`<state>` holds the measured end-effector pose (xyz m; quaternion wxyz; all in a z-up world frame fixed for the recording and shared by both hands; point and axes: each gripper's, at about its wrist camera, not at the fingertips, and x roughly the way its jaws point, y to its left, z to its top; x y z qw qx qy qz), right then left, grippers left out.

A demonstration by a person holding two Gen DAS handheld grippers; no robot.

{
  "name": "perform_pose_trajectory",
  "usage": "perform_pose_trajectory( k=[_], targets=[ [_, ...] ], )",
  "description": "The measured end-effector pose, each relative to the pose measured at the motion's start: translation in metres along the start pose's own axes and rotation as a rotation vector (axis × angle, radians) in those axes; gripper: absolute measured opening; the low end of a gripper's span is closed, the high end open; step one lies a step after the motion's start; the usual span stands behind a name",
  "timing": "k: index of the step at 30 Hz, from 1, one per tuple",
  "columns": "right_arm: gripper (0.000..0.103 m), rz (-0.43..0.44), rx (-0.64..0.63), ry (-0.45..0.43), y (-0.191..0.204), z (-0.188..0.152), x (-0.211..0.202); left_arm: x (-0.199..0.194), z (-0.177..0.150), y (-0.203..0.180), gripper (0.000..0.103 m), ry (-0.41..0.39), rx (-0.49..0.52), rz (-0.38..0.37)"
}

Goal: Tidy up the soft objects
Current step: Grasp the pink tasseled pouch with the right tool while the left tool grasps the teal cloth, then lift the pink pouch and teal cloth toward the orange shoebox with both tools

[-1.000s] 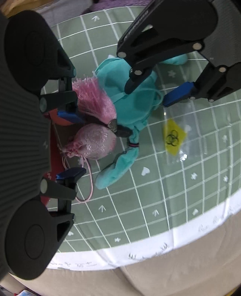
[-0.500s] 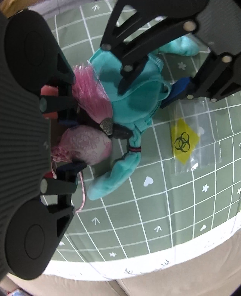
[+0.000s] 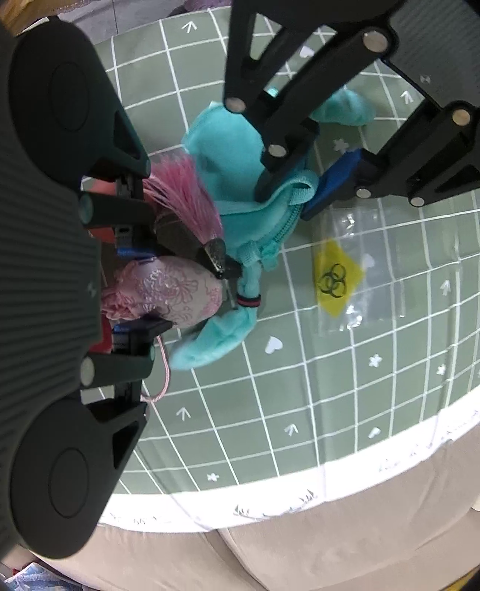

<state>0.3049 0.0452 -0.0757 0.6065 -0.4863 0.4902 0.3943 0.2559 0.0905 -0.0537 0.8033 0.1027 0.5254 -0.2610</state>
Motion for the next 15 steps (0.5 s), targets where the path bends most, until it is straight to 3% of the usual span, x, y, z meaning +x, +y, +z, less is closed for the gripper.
perform_pose_trajectory(
  k=[15],
  targets=[
    [0.030,-0.034,0.022,-0.075,0.014,-0.002,-0.073,-0.072,0.010,-0.015,0.020,-0.051,0.072,0.180]
  ],
)
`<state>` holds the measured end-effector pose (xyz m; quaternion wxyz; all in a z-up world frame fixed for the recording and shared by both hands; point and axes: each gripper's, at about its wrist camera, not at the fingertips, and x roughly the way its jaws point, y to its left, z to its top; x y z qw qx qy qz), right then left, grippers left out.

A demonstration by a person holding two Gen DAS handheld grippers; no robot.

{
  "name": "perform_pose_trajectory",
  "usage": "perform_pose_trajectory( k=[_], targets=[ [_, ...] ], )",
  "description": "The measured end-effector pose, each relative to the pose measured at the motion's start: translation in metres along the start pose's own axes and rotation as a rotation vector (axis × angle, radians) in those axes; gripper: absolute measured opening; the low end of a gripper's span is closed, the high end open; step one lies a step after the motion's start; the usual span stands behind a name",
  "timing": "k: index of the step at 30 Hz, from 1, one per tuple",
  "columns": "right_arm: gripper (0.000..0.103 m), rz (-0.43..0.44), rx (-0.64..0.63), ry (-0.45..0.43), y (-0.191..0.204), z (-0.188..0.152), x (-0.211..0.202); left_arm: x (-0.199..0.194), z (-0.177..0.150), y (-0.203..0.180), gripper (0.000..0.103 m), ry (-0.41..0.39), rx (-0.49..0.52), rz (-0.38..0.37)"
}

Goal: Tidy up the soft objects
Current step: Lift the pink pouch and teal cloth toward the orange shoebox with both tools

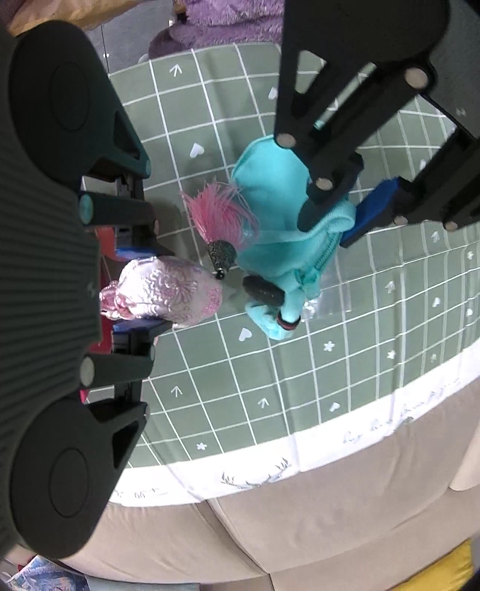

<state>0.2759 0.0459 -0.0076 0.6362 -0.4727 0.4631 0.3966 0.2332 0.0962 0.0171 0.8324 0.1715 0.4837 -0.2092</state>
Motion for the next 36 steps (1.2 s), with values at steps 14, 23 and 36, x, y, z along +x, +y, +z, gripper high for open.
perform_pose_trajectory(
  k=[14,23,36],
  targets=[
    [0.030,-0.107,0.036,-0.081,0.007,-0.035,-0.094,-0.080,0.031,-0.034,0.020,-0.071,0.114,0.155],
    [0.030,-0.187,0.097,-0.074,0.003,-0.092,-0.135,-0.105,0.060,-0.084,0.020,-0.120,0.227,0.167],
    [0.030,-0.259,0.240,-0.034,-0.014,-0.192,-0.157,-0.099,0.114,-0.159,0.020,-0.171,0.381,0.125]
  ],
)
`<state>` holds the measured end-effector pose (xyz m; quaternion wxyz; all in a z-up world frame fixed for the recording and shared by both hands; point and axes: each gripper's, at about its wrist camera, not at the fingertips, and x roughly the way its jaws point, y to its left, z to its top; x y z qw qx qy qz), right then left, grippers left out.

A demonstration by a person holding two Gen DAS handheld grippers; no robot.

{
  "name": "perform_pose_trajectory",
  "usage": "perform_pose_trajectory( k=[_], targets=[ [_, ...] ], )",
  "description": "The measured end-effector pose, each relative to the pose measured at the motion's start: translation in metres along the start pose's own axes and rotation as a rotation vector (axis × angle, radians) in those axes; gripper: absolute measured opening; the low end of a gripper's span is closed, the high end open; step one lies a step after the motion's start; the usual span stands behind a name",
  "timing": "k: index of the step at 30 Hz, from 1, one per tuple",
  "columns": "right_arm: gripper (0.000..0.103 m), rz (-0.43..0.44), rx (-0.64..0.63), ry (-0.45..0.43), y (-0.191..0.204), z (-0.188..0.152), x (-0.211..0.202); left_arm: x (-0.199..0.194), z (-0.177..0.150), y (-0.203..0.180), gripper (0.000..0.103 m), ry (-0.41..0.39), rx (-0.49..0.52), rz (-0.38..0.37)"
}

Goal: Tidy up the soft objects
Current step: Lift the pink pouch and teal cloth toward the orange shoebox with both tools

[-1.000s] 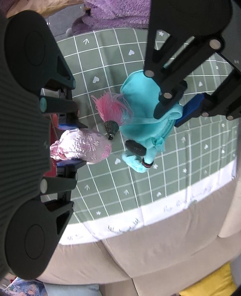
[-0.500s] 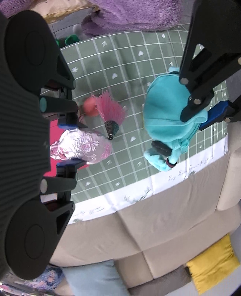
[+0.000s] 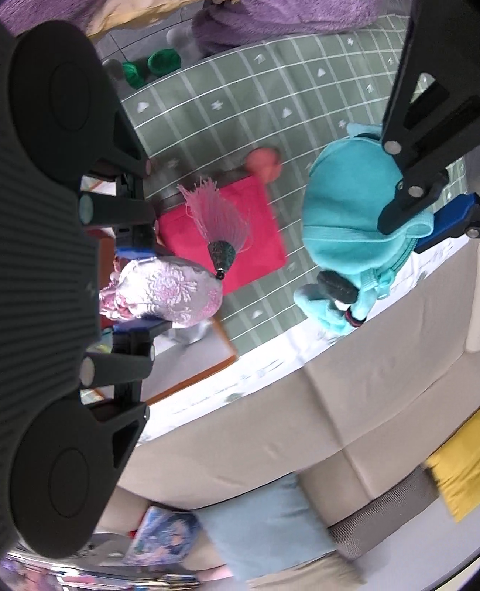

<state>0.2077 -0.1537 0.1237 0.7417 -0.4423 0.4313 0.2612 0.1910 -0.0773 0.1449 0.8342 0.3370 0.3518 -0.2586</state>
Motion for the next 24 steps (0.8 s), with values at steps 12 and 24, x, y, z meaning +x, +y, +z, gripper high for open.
perform_pose_trajectory(
  k=[12,24],
  targets=[
    [0.030,-0.011,0.131,0.062,-0.035,-0.073,0.017,0.032,0.060,-0.050,0.020,-0.050,0.086,-0.108],
    [0.030,0.039,0.249,0.116,-0.063,-0.123,0.059,0.086,0.109,-0.085,0.020,-0.052,0.049,-0.274]
  ],
)
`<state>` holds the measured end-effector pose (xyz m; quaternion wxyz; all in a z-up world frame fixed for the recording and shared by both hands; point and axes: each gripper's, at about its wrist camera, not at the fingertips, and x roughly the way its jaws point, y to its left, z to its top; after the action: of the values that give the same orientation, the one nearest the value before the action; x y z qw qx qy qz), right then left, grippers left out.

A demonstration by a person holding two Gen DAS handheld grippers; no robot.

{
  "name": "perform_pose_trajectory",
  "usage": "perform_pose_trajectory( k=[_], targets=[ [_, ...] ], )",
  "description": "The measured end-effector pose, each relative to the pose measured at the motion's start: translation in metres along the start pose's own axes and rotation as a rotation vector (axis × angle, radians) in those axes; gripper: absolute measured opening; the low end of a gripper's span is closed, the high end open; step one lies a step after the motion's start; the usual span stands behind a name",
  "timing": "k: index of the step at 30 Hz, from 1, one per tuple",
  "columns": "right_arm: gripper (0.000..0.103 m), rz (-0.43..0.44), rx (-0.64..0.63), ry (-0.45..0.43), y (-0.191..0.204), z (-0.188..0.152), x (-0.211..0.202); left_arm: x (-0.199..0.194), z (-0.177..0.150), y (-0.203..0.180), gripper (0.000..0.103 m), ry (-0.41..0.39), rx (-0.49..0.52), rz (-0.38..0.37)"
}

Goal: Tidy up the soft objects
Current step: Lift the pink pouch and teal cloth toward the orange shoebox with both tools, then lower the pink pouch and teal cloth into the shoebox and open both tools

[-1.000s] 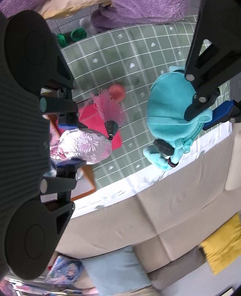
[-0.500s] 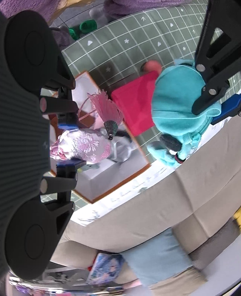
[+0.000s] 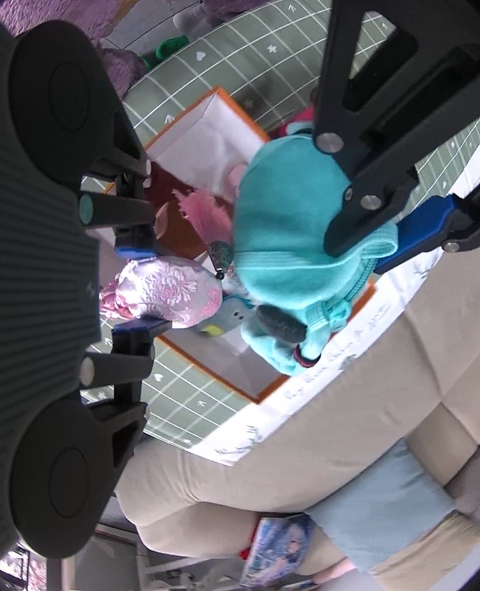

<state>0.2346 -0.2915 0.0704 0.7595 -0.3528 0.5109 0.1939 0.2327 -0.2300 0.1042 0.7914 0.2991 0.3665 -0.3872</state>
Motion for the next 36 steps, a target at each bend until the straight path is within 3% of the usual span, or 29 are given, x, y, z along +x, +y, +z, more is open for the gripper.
perform_pose_trajectory(
  k=[9,20,28,33,36],
  targets=[
    [0.030,0.084,0.012,0.026,-0.013,-0.013,0.048,0.063,0.003,0.016,0.019,0.098,-0.131,-0.100],
    [0.031,0.180,-0.012,0.101,0.002,-0.012,0.118,0.133,-0.023,0.011,0.019,0.256,-0.121,-0.143],
    [0.032,0.203,-0.063,0.141,0.015,-0.015,0.143,0.155,-0.035,0.007,0.020,0.308,-0.115,-0.161],
    [0.045,0.184,-0.058,0.138,0.012,-0.015,0.143,0.152,-0.034,0.011,0.024,0.308,-0.137,-0.163],
    [0.053,0.179,-0.053,0.129,0.012,-0.014,0.140,0.146,-0.036,0.014,0.035,0.307,-0.142,-0.148]
  ],
)
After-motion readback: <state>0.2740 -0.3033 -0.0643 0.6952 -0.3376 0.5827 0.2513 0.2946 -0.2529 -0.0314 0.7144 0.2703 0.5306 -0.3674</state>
